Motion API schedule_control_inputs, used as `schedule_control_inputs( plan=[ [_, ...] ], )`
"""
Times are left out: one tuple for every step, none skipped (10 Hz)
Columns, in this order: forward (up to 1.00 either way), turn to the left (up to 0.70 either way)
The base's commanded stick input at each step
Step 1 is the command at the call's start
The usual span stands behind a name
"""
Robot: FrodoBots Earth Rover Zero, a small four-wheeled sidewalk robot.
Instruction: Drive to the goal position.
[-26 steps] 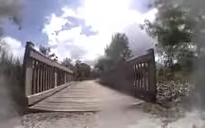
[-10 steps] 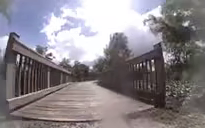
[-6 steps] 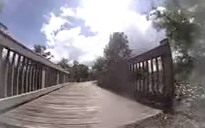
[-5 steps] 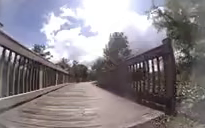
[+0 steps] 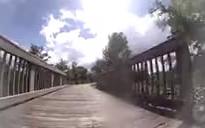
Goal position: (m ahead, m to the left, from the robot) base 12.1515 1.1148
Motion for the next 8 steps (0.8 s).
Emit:
schedule_control_inputs(
  plan=[
    [0.7, 0.34],
    [0.7, 0.03],
    [0.7, 0.0],
    [0.7, 0.0],
    [0.7, 0.0],
    [0.7, 0.0],
    [0.7, 0.0],
    [0.7, 0.0]
  ],
)
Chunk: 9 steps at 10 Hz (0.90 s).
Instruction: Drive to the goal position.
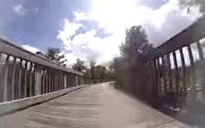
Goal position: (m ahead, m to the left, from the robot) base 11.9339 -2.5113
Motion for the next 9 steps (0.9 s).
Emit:
schedule_control_inputs(
  plan=[
    [0.7, 0.0],
    [0.7, 0.0],
    [0.7, 0.0],
    [0.7, 0.0],
    [0.7, 0.0],
    [0.7, 0.0],
    [0.7, 0.0],
    [0.7, 0.0],
    [0.7, 0.0]
  ],
)
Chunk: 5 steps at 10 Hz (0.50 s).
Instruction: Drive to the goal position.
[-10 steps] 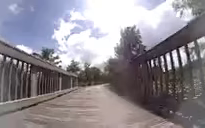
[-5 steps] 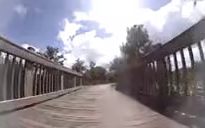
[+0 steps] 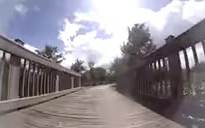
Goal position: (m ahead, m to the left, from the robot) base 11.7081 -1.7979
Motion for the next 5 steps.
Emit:
schedule_control_inputs(
  plan=[
    [0.7, 0.0],
    [0.7, 0.0],
    [0.7, 0.0],
    [0.7, 0.0],
    [0.7, 0.0]
  ],
)
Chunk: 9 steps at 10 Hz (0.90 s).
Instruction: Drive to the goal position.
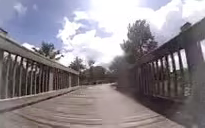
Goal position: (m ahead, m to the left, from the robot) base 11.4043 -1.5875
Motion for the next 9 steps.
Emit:
schedule_control_inputs(
  plan=[
    [0.7, 0.0],
    [0.7, 0.0],
    [0.7, 0.0],
    [0.7, 0.0],
    [0.7, 0.0],
    [0.7, 0.0],
    [0.7, 0.0],
    [0.7, 0.0],
    [0.7, 0.0]
  ],
)
